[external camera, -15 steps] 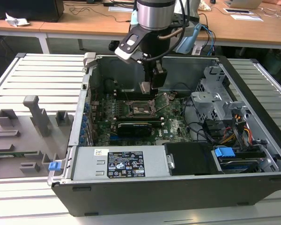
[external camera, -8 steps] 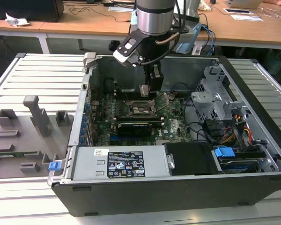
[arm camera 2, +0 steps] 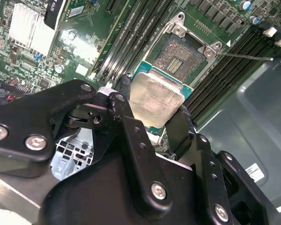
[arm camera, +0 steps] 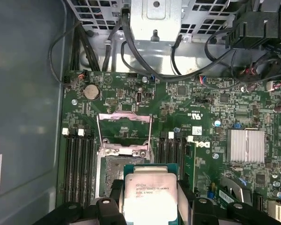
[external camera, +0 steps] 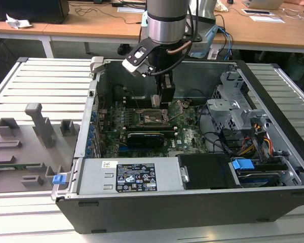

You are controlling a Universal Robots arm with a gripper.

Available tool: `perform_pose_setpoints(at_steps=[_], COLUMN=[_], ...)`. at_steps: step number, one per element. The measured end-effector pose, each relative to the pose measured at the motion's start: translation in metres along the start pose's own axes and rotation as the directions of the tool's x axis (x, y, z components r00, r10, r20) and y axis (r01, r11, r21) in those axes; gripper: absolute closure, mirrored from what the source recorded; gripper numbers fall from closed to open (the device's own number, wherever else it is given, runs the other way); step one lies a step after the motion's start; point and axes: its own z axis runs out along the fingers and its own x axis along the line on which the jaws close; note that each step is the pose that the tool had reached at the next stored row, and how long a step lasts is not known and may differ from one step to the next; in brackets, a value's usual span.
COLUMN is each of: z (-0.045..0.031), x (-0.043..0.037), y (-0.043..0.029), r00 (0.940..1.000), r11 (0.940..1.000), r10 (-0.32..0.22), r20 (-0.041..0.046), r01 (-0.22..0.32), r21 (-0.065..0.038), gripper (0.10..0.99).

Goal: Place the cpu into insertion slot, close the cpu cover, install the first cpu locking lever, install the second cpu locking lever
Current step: 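Place the cpu into insertion slot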

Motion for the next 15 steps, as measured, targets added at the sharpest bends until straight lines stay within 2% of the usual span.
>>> perform_pose_setpoints(at_steps=[6, 12, 15], z=[0.0046, 0.0172, 0.0211], x=[0.0002, 0.0054, 0.0061], y=[-0.0009, -0.0016, -0.0019], r00=[1.0000, 1.0000, 0.9994], r11=[1.0000, 1.0000, 0.9994], r10=[0.000, 0.003, 0.035], r20=[0.0000, 0.0000, 0.0024], r01=[0.000, -0.003, -0.035], r21=[0.000, 0.000, 0.000], gripper=[0.545, 0.545, 0.545])
